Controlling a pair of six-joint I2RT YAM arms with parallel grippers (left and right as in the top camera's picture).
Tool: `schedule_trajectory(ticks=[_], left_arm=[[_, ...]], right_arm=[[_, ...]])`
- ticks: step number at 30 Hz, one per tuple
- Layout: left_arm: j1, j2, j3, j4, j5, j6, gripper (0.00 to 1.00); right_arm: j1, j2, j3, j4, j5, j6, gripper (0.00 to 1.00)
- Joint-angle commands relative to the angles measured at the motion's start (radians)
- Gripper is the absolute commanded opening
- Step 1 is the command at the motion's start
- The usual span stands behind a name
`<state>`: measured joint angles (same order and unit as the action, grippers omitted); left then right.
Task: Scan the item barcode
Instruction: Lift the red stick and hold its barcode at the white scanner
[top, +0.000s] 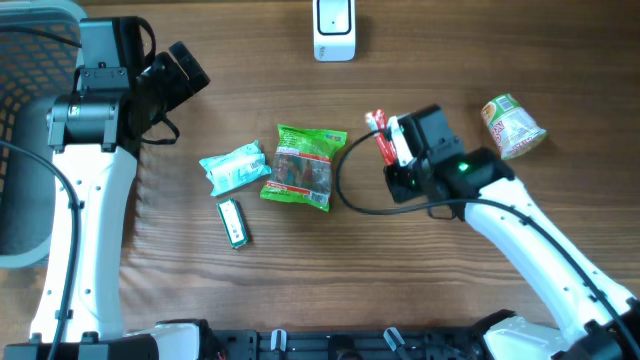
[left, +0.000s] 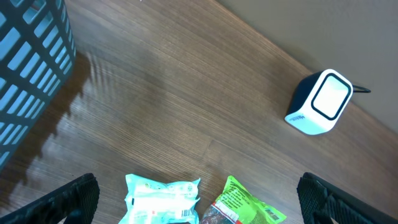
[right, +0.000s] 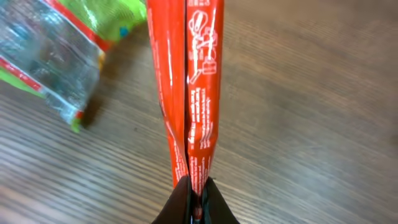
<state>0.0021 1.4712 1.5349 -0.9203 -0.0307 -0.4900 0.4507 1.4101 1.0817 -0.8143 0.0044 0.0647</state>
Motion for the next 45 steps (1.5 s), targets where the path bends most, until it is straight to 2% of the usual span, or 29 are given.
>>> schedule_trajectory(ticks=[1, 7, 11, 14, 16, 22, 25, 30, 35, 40, 45], left_arm=[[0.005, -0.018, 0.016, 0.002, 0.004, 0.019, 1.0], [0.005, -0.018, 0.016, 0.002, 0.004, 0.019, 1.0], [0.005, -0.018, 0.016, 0.002, 0.004, 0.019, 1.0], [0.005, -0.018, 0.016, 0.002, 0.004, 0.019, 1.0], [0.005, -0.018, 0.016, 0.002, 0.004, 0.019, 1.0], [0.005, -0.018, 0.016, 0.002, 0.004, 0.019, 1.0], [0.005, -0.018, 0.016, 0.002, 0.004, 0.019, 1.0], [0.005, -0.018, 0.016, 0.002, 0.004, 0.019, 1.0], [0.005, -0.018, 0.016, 0.002, 0.004, 0.019, 1.0], [0.005, -0.018, 0.016, 0.002, 0.004, 0.019, 1.0], [0.005, -0.018, 0.016, 0.002, 0.004, 0.019, 1.0]], right_arm=[[0.0, 0.024, 0.224, -0.08, 0.0, 0.014, 0.04], [0.0, 0.207, 0.656, -0.356, 0.009, -0.042, 0.04], [0.0, 0.398, 1.016, -0.541, 0.133, -0.039, 0.04], [0.0, 0.504, 1.238, -0.616, 0.184, -0.044, 0.04], [0.0, 0.54, 1.295, -0.591, 0.256, -0.079, 0.04], [0.0, 0.651, 1.293, -0.427, 0.41, -0.262, 0.04], [0.0, 0.766, 1.293, -0.314, 0.598, -0.416, 0.04], [0.002, 0.907, 1.293, -0.116, 0.655, -0.61, 0.04], [0.002, 1.04, 1.293, 0.045, 0.674, -0.717, 0.05], [0.005, 1.138, 1.293, 0.119, 0.708, -0.826, 0.04], [0.018, 1.208, 1.293, 0.228, 0.824, -0.879, 0.04]])
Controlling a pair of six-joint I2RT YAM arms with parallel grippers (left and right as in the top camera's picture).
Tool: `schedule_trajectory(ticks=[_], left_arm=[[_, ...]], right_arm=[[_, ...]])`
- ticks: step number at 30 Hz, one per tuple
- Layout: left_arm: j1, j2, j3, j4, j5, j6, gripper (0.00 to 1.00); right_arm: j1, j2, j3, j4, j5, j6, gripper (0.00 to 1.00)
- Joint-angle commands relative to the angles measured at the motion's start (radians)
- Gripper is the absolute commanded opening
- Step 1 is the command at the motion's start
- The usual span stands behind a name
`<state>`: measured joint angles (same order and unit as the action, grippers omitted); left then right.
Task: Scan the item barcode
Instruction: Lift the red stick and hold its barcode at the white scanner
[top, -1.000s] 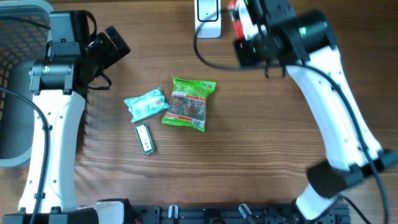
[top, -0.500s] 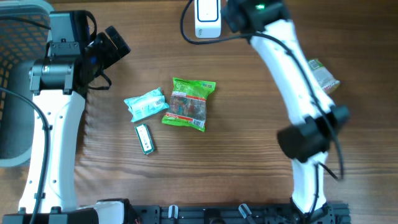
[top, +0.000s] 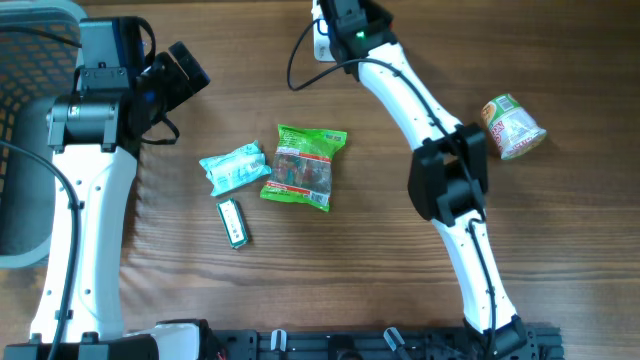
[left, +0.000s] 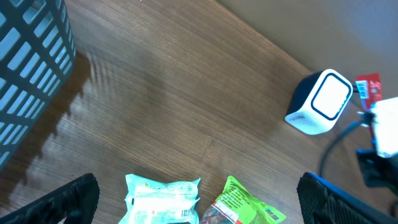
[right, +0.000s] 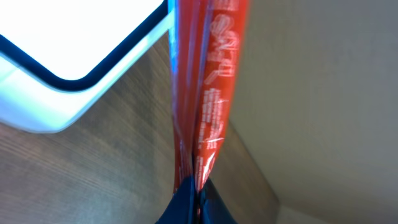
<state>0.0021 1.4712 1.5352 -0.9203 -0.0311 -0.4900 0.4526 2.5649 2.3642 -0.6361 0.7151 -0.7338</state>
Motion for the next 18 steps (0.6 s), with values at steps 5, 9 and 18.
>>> schedule_trajectory(ticks=[5, 9, 18], left_arm=[[0.005, -0.018, 0.015, 0.002, 0.005, 0.019, 1.0], [0.005, -0.018, 0.015, 0.002, 0.005, 0.019, 1.0], [0.005, -0.018, 0.015, 0.002, 0.005, 0.019, 1.0]], right_arm=[[0.034, 0.1, 0.01, 0.098, 0.179, -0.164, 0.04], [0.049, 0.126, 0.004, 0.128, 0.217, -0.174, 0.04], [0.1, 0.13, -0.004, 0.115, 0.275, -0.238, 0.04]])
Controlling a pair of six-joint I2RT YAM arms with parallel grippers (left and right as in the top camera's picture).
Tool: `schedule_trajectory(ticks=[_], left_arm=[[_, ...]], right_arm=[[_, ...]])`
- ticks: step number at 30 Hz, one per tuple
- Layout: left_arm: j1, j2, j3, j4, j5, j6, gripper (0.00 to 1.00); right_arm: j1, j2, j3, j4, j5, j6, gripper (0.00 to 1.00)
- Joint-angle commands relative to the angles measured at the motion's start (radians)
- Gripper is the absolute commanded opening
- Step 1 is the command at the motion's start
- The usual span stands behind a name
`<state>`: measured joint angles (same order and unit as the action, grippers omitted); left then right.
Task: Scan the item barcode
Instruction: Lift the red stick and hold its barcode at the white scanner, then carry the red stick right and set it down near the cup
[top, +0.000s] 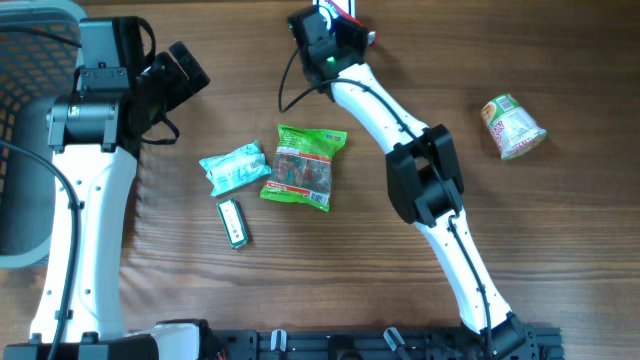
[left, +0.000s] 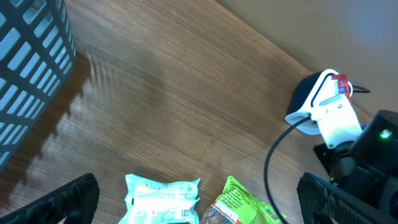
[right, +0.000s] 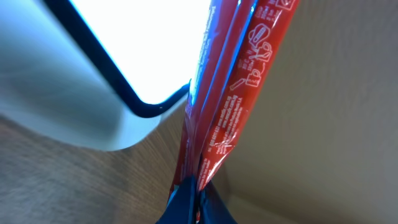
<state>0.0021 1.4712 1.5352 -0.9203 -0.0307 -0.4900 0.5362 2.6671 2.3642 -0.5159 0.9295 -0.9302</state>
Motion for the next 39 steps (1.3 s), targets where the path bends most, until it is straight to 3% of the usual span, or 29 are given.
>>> schedule_trajectory(ticks=[1, 16, 23, 29, 34, 39], left_arm=[[0.005, -0.018, 0.015, 0.002, 0.004, 0.019, 1.0], [0.005, -0.018, 0.015, 0.002, 0.004, 0.019, 1.0], [0.005, -0.018, 0.015, 0.002, 0.004, 0.019, 1.0], [0.005, -0.018, 0.015, 0.002, 0.004, 0.019, 1.0], [0.005, -0.018, 0.015, 0.002, 0.004, 0.019, 1.0], [0.005, -0.018, 0.015, 0.002, 0.004, 0.019, 1.0]], right_arm=[[0.016, 0.028, -0.007, -0.01, 0.071, -0.042, 0.04], [0.013, 0.024, -0.075, -0.04, 0.144, -0.063, 0.04], [0.01, -0.103, -0.075, -0.117, 0.012, 0.138, 0.05], [0.001, -0.38, -0.075, -0.521, -0.401, 0.481, 0.04], [-0.066, -0.51, -0.075, -0.831, -0.773, 0.732, 0.04], [-0.18, -0.518, -0.086, -1.015, -0.878, 0.943, 0.04]])
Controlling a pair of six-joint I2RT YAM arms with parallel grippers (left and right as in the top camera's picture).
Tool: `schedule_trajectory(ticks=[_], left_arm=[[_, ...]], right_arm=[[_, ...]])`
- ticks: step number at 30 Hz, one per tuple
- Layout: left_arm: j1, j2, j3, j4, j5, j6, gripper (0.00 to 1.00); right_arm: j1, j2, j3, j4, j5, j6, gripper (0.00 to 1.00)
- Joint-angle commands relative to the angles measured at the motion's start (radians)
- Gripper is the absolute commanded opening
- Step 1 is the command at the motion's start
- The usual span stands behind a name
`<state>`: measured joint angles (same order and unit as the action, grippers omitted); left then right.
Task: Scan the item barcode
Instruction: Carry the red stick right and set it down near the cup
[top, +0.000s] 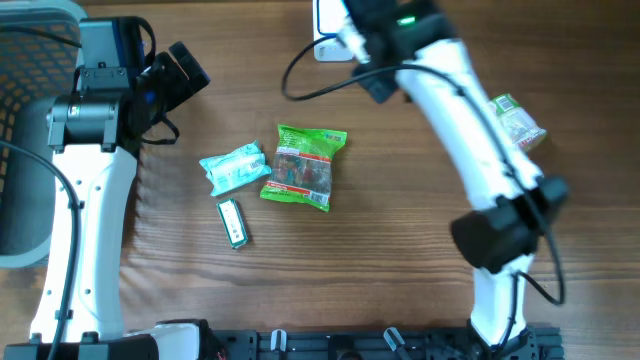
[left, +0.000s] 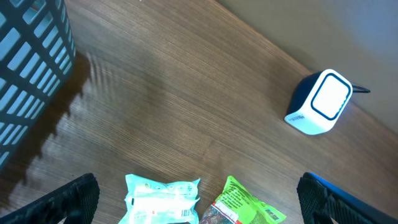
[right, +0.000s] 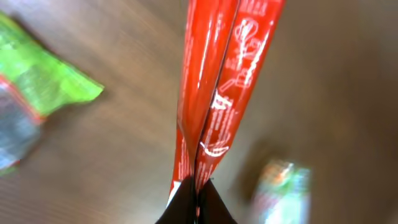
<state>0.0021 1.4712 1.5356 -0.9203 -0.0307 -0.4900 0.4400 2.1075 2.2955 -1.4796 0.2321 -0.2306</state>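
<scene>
A long red snack packet (right: 214, 93) hangs upright in my right gripper (right: 196, 200), which is shut on its lower end. The right wrist view is blurred and shows it above bare wood, between a green bag (right: 37, 93) at the left and a cup (right: 280, 186) at the lower right. The white barcode scanner (left: 320, 102) stands at the table's far edge, its dark-rimmed window facing up. In the overhead view the right arm (top: 450, 90) covers part of the scanner (top: 325, 48). My left gripper (left: 199, 208) stays open and empty, high over the table.
A teal packet (top: 233, 166), the green snack bag (top: 305, 166) and a small green-white stick (top: 232, 221) lie mid-table. A noodle cup (top: 520, 125) lies at the right, partly behind the right arm. A grey basket (top: 30, 150) stands at the left edge.
My right gripper, still shut on the red packet, has moved off the scanner's window and is now over the table between the green bag and the cup. The left arm has not moved.
My right gripper first held the red packet over the table to the right of the green bag. It was then beside the scanner, then with the packet across the scanner's lit window. Now the packet is away from the scanner, still held.
</scene>
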Motion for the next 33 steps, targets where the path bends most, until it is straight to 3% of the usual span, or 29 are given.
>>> schedule_trajectory(ticks=[1, 9, 16, 17, 20, 25, 28, 29, 30, 31, 32, 33], left_arm=[[0.005, -0.018, 0.015, 0.002, 0.004, 0.019, 1.0], [0.005, -0.018, 0.015, 0.002, 0.004, 0.019, 1.0], [0.005, -0.018, 0.015, 0.002, 0.004, 0.019, 1.0], [0.005, -0.018, 0.015, 0.002, 0.004, 0.019, 1.0], [0.005, -0.018, 0.015, 0.002, 0.004, 0.019, 1.0], [0.005, -0.018, 0.015, 0.002, 0.004, 0.019, 1.0], [0.005, -0.018, 0.015, 0.002, 0.004, 0.019, 1.0], [0.005, -0.018, 0.015, 0.002, 0.004, 0.019, 1.0], [0.005, -0.018, 0.015, 0.002, 0.004, 0.019, 1.0], [0.005, -0.018, 0.015, 0.002, 0.004, 0.019, 1.0], [0.005, -0.018, 0.015, 0.002, 0.004, 0.019, 1.0], [0.005, -0.018, 0.015, 0.002, 0.004, 0.019, 1.0]], right_arm=[[-0.106, 0.042, -0.034, -0.063, -0.18, 0.258, 0.04], [-0.248, 0.043, -0.336, 0.008, -0.158, 0.257, 0.04], [-0.296, 0.043, -0.665, 0.193, -0.028, 0.257, 0.06], [-0.297, 0.043, -0.694, 0.227, 0.0, 0.259, 0.16], [-0.298, 0.043, -0.73, 0.294, 0.016, 0.258, 0.61], [-0.298, 0.041, -0.689, 0.311, -0.007, 0.257, 0.64], [-0.296, 0.041, -0.665, 0.311, -0.179, 0.257, 0.59], [-0.296, 0.041, -0.665, 0.313, -0.225, 0.257, 0.52], [-0.296, 0.041, -0.665, 0.317, -0.257, 0.262, 0.37], [-0.297, 0.042, -0.667, 0.325, -0.288, 0.278, 0.11], [-0.296, 0.042, -0.669, 0.333, -0.308, 0.304, 0.04], [-0.296, 0.042, -0.673, 0.343, -0.32, 0.326, 0.04]])
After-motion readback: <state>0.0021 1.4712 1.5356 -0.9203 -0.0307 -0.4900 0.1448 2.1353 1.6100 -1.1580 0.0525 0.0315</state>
